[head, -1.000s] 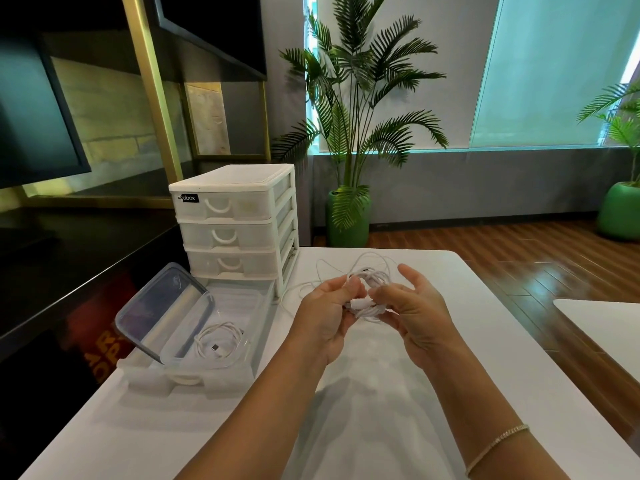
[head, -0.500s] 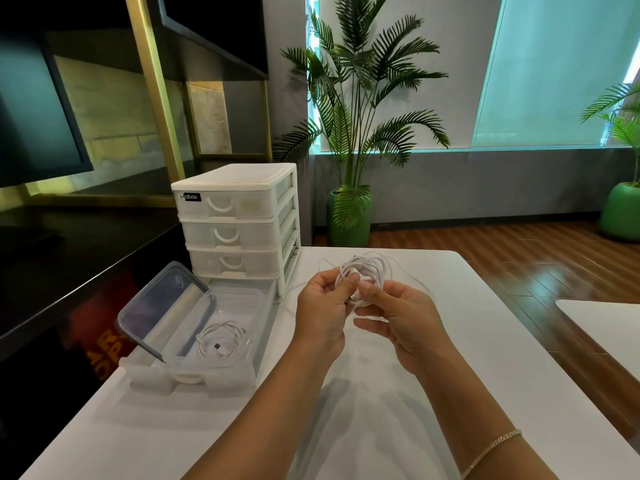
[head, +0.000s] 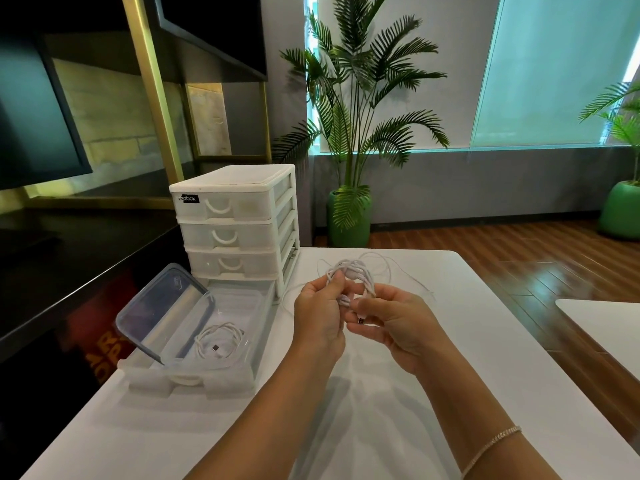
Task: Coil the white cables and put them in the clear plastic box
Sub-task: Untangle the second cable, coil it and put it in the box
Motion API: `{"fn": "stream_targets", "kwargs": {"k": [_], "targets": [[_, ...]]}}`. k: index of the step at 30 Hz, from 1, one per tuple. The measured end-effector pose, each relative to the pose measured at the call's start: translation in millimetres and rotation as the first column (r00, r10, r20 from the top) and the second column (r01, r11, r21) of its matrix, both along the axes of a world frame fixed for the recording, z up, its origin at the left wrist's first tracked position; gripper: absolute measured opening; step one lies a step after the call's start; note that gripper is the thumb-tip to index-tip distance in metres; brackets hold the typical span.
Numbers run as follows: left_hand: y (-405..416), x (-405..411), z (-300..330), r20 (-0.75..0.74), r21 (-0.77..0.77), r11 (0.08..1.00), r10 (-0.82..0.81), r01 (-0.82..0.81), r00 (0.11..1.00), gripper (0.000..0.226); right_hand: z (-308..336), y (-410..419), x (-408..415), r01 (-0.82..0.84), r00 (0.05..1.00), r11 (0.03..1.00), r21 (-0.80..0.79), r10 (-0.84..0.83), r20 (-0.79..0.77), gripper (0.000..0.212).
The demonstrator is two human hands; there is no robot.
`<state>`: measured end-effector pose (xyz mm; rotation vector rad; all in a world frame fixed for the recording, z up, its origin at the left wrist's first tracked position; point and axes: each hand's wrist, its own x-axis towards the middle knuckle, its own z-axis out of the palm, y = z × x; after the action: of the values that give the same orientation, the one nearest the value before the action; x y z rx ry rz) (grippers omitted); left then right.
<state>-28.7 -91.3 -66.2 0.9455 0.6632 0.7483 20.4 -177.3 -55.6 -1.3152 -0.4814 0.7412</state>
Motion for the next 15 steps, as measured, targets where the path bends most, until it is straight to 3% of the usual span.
{"fn": "stream_targets", "kwargs": {"k": [8,12,15], "targets": [[3.5,-3.9,5.4,0.074,-0.050,0.995,0.089,-0.085,0.993,0.026,1.7,-0.6,-0.7,-0.078,0.997,0.994,-0.079,0.076,-0.025,0.037],[3.0,-5.6,7.7,0.100,-0.094,0.992,0.089,-0.079,0.991,0.020,-2.8,1.0,0.1,-0.037,0.989,0.976,-0.213,0.066,0.130,0.021],[4.1,-4.5,4.5,0.037,-0.036,0.998,0.050,-0.049,0.998,0.023,-7.4,1.8,3.3,0.059,0.980,0.972,-0.228,-0.013,0.199,0.010]]}}
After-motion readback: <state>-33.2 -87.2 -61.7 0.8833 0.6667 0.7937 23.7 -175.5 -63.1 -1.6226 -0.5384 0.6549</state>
